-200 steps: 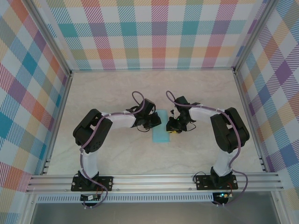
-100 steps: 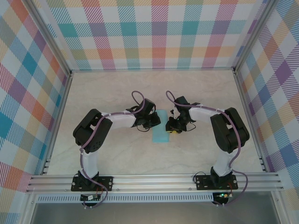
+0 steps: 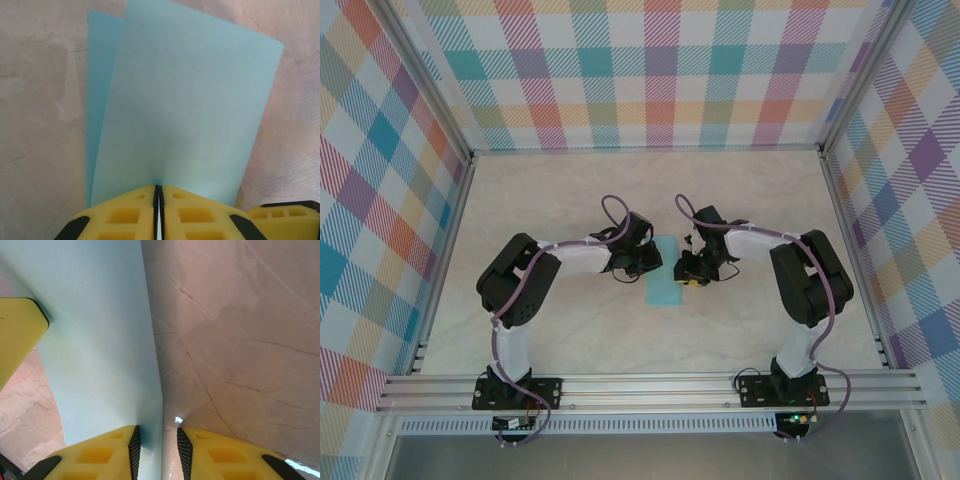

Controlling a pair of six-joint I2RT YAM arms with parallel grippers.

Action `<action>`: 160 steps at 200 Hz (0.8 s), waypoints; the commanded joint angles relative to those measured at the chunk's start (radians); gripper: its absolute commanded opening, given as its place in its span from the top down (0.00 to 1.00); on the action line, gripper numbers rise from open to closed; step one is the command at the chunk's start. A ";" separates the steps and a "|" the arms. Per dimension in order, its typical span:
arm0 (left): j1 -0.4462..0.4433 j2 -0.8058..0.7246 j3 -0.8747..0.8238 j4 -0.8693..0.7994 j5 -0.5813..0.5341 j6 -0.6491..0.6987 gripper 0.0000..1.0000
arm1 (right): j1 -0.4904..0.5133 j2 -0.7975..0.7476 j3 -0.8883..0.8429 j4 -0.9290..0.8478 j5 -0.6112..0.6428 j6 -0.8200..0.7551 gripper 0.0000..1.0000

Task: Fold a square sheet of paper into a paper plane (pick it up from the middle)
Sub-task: Fold the square sheet of paper in half at the center of the table.

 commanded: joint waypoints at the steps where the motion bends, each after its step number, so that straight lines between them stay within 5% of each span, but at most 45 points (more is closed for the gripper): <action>1: -0.011 0.027 0.021 -0.041 -0.012 0.024 0.88 | 0.002 0.063 -0.014 -0.024 0.059 -0.021 0.69; 160: -0.011 0.037 0.010 -0.099 -0.049 0.018 0.89 | 0.001 -0.060 0.062 0.004 0.120 0.008 0.63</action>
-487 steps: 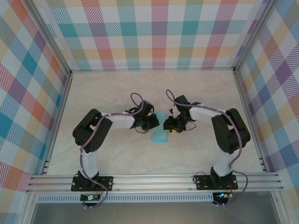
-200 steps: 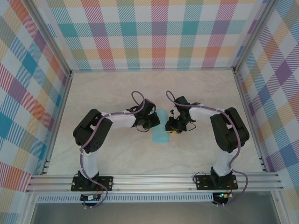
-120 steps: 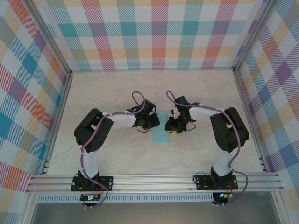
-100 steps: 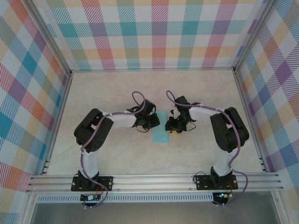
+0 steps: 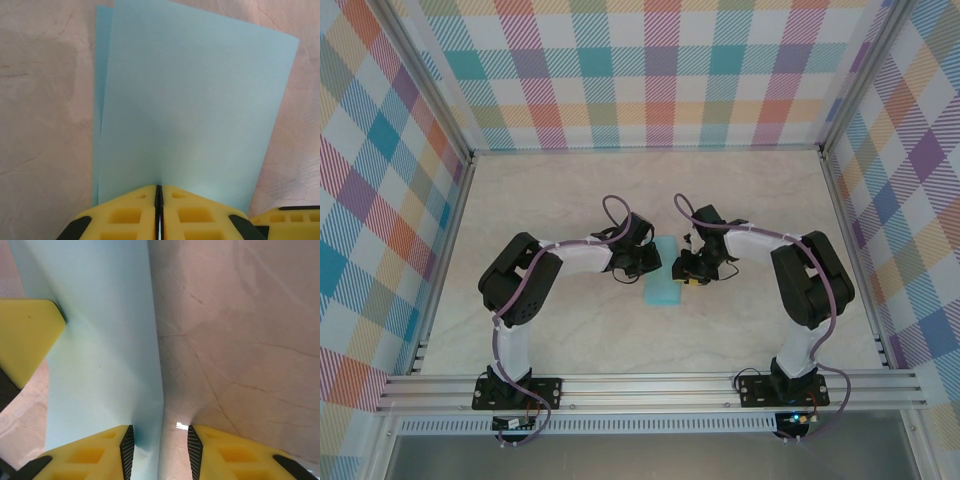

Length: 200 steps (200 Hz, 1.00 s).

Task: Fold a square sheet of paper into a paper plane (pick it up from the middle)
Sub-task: Fold the square sheet of paper in half at the center of the table.

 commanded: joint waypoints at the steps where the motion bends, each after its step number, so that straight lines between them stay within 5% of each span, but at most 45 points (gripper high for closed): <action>1: -0.009 0.026 -0.001 -0.073 -0.033 0.007 0.89 | -0.004 -0.039 0.056 0.003 0.093 0.005 0.63; 200: -0.011 -0.001 0.005 -0.072 -0.023 0.003 0.90 | -0.004 0.217 0.250 -0.067 0.153 -0.061 0.68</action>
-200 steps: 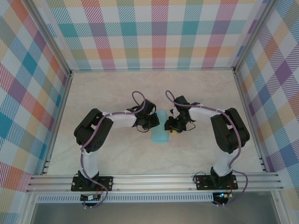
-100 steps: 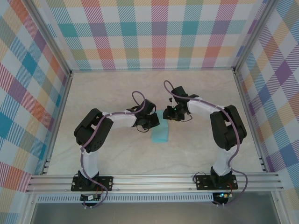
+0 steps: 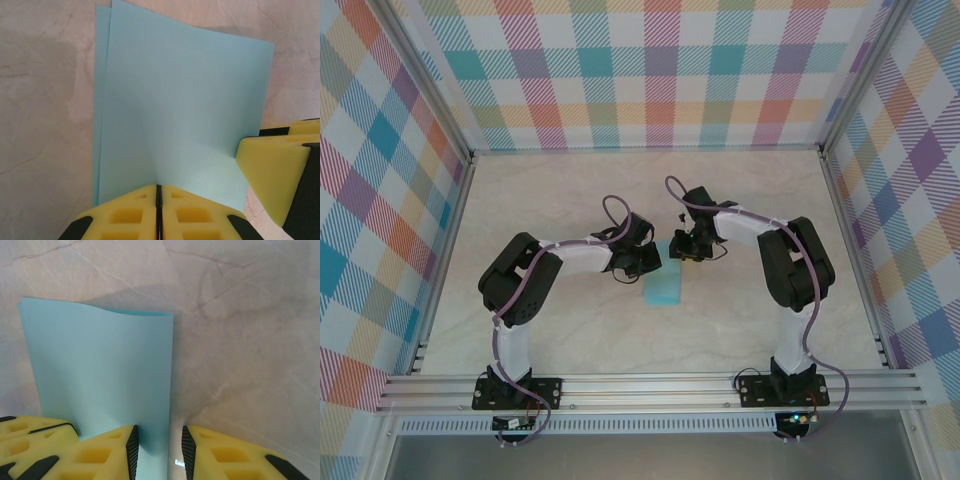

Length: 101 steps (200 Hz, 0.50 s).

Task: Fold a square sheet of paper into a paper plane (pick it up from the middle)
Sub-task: Fold the square sheet of paper in half at the center of the table.

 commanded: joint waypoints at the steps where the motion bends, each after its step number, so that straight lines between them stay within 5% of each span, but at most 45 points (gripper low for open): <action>1: -0.011 -0.001 0.006 -0.071 -0.023 0.003 0.90 | -0.002 0.051 0.011 -0.037 0.023 -0.027 0.68; 101: -0.001 -0.082 0.055 -0.102 -0.111 -0.005 0.84 | 0.006 0.127 0.021 -0.076 0.097 -0.058 0.70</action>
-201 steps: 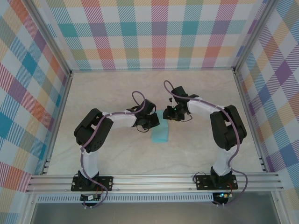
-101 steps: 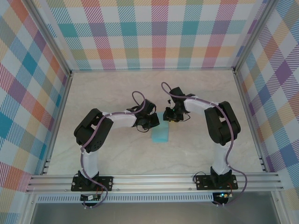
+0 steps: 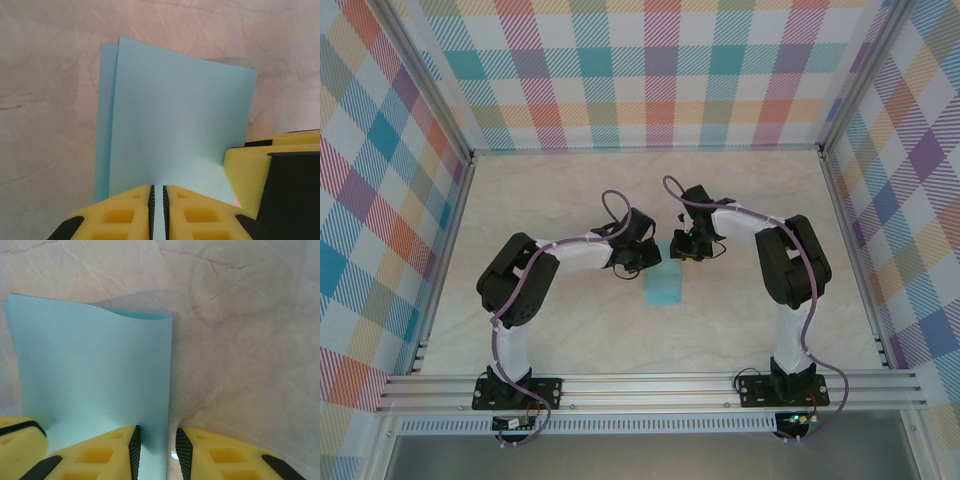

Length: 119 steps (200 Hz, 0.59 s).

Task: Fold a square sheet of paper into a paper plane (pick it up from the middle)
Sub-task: Fold the square sheet of paper in half at the center of the table.

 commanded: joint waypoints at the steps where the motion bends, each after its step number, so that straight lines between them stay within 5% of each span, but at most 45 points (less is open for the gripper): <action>1: 0.000 -0.063 0.008 -0.038 -0.052 -0.005 0.84 | 0.005 0.095 -0.022 -0.023 0.078 -0.034 0.70; 119: 0.017 -0.071 -0.003 0.045 -0.066 -0.030 0.87 | 0.021 0.124 0.000 -0.040 0.118 -0.037 0.65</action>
